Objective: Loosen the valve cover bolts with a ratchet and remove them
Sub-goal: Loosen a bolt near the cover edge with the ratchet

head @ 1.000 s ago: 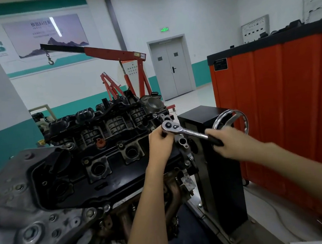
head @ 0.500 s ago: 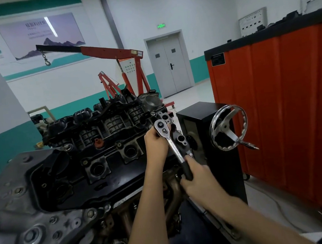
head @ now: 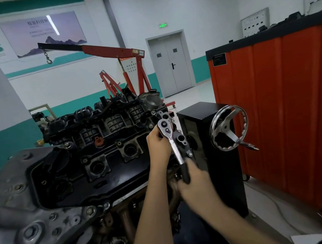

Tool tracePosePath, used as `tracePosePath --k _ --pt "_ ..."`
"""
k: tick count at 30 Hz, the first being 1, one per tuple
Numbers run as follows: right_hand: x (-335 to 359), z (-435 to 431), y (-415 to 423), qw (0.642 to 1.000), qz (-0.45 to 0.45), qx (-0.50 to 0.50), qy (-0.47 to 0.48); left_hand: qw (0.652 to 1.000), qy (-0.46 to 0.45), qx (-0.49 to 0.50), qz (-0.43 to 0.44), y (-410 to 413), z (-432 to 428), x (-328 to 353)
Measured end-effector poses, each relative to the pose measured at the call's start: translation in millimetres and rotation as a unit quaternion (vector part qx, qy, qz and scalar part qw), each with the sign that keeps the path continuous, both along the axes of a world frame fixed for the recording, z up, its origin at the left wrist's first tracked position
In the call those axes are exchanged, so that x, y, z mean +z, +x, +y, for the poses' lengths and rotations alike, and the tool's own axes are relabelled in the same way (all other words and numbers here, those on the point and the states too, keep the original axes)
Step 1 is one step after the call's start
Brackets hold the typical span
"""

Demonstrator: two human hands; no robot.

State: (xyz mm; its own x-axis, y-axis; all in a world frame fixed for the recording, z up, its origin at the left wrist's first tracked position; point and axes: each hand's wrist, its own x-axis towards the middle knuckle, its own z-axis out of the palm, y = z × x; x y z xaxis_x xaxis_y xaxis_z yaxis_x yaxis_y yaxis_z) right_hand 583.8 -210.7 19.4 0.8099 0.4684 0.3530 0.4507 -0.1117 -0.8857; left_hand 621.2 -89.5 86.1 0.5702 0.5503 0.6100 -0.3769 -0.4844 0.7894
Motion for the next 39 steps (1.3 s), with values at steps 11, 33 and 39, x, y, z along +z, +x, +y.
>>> tracePosePath --k 11,33,39 --pt "71 -68 98 0.931 -0.236 0.038 -0.274 0.998 0.026 -0.021 0.045 -2 3 8" --pt "90 -70 109 0.877 -0.334 -0.002 -0.346 0.998 0.02 -0.02 0.048 -6 6 6" --pt "27 -49 51 0.976 -0.14 0.001 -0.167 1.0 -0.001 -0.01 0.011 -1 3 -3"
